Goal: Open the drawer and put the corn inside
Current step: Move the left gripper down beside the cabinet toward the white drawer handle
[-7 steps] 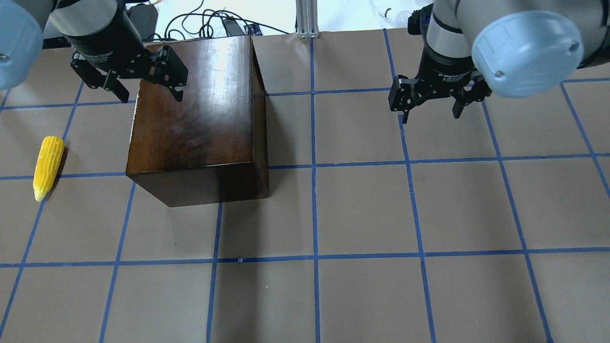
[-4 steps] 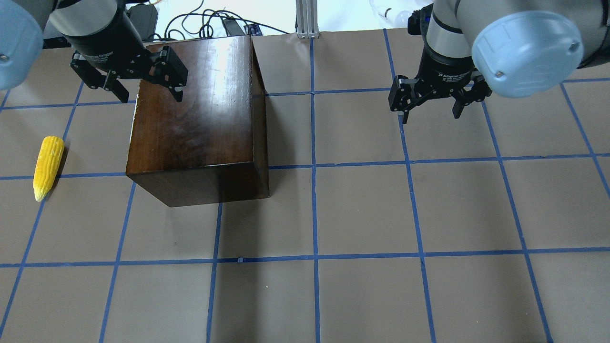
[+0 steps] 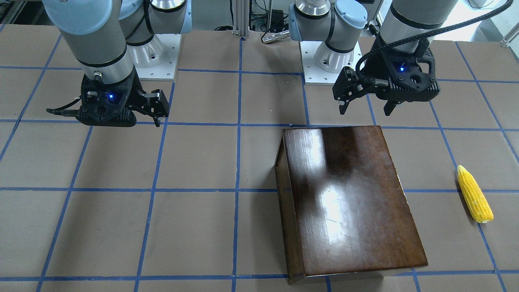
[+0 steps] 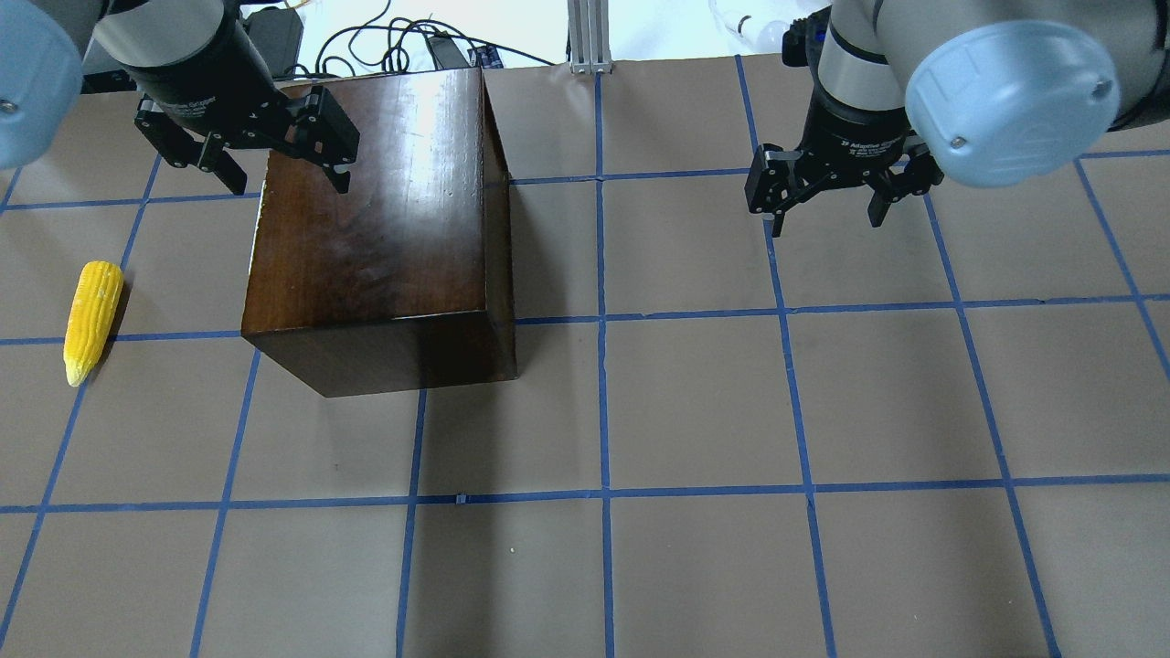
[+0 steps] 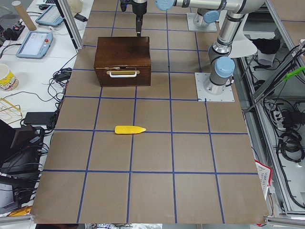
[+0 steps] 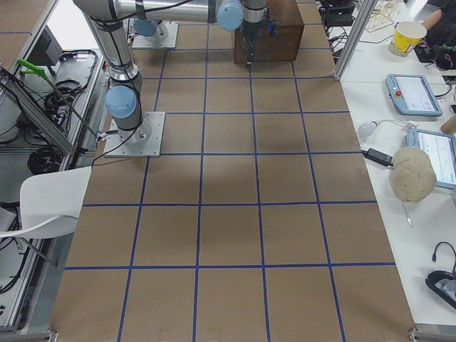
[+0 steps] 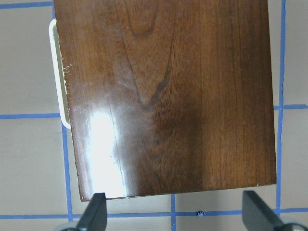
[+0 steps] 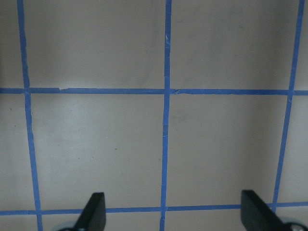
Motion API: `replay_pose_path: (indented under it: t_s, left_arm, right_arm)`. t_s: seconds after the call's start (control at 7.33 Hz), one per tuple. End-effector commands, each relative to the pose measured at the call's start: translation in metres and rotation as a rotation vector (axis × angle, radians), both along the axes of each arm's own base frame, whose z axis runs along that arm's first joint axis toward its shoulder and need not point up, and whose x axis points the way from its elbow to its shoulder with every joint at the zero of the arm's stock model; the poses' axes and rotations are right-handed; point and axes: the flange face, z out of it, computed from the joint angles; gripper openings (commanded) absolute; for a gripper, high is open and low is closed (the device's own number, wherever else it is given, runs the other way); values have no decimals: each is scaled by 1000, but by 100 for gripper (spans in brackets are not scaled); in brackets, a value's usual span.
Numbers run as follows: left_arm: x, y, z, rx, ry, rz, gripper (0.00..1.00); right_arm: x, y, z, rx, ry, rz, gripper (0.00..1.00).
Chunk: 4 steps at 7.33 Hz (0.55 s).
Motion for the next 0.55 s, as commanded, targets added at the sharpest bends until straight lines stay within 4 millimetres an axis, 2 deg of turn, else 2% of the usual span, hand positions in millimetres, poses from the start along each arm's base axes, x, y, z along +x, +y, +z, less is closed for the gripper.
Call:
replay_pose_path:
  t_s: [0.0, 0.14, 0.41]
  left_arm:
    - [16, -7, -2, 5, 7, 24, 100]
    - [33, -13, -5, 10, 8, 44, 100]
    - [98, -20, -5, 12, 7, 27, 100]
  right_arm:
    - [0, 0, 0, -2, 0, 0, 100]
    - [0, 0, 0, 0, 0, 0, 100]
    - [0, 0, 0, 0, 0, 0, 100]
